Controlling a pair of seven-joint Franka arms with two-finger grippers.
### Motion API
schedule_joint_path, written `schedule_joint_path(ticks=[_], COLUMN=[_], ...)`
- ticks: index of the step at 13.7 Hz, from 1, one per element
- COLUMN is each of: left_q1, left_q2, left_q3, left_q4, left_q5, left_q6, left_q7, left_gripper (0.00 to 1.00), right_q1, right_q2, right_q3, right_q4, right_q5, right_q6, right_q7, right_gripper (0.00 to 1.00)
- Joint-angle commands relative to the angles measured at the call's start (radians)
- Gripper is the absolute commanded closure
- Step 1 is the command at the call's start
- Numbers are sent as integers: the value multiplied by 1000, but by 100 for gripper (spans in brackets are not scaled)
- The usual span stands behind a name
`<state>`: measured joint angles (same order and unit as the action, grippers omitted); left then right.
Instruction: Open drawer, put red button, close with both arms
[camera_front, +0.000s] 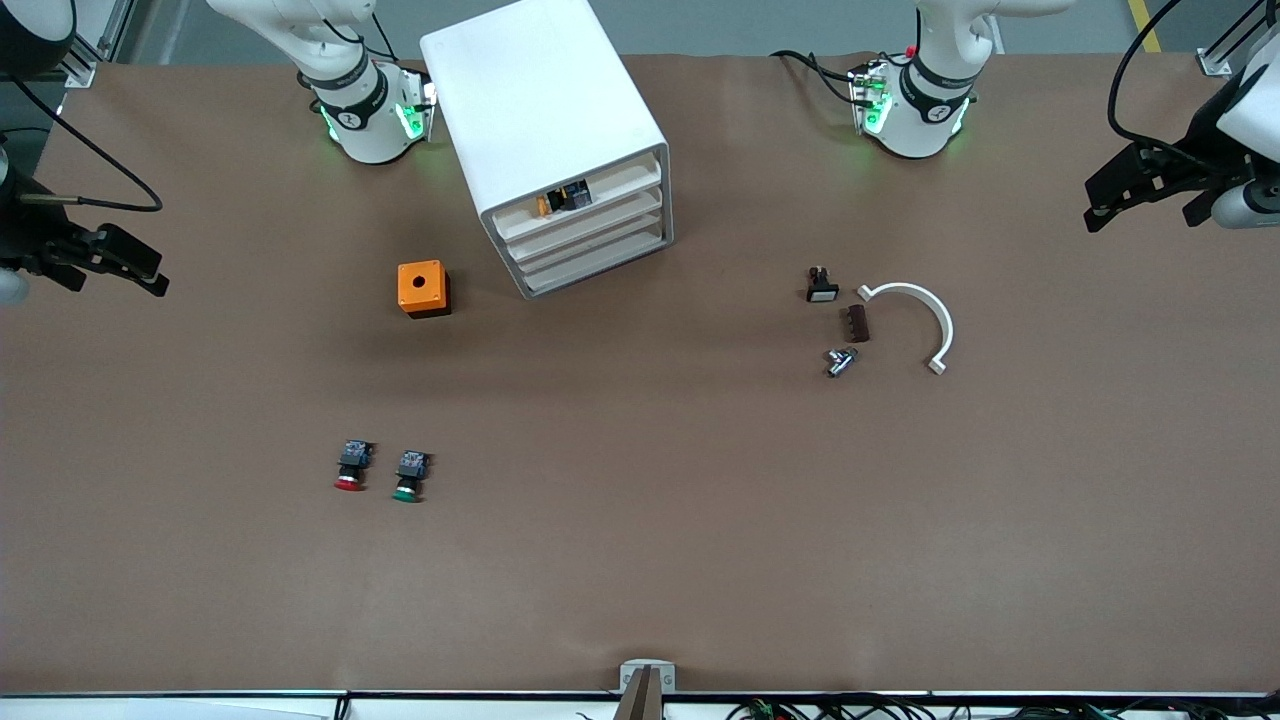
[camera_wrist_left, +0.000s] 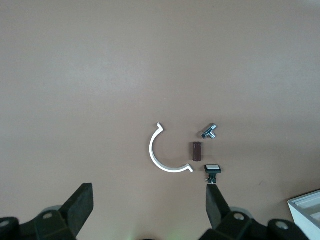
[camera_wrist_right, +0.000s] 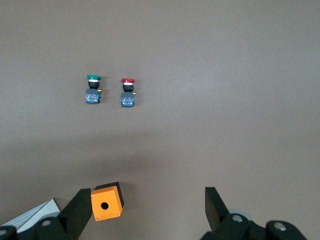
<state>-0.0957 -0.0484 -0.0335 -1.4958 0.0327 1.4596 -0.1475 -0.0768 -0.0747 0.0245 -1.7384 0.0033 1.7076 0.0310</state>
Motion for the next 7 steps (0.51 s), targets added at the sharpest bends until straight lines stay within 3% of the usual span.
schedule_joint_path(ticks=[1,7], left_q1=[2,1], left_q2=[12,16], left_q3=[0,0], left_q4=[28,28], left_q5=[13,13], left_q6=[-25,-27], left_q7=[20,19], left_gripper=[1,1], right_q1=[-8,-1], right_q2=[3,19], right_q3=[9,9], right_q4=[2,0], right_q5=[-17,-16], right_q6=[-2,-5], right_q7=[0,6], right_gripper=[0,0])
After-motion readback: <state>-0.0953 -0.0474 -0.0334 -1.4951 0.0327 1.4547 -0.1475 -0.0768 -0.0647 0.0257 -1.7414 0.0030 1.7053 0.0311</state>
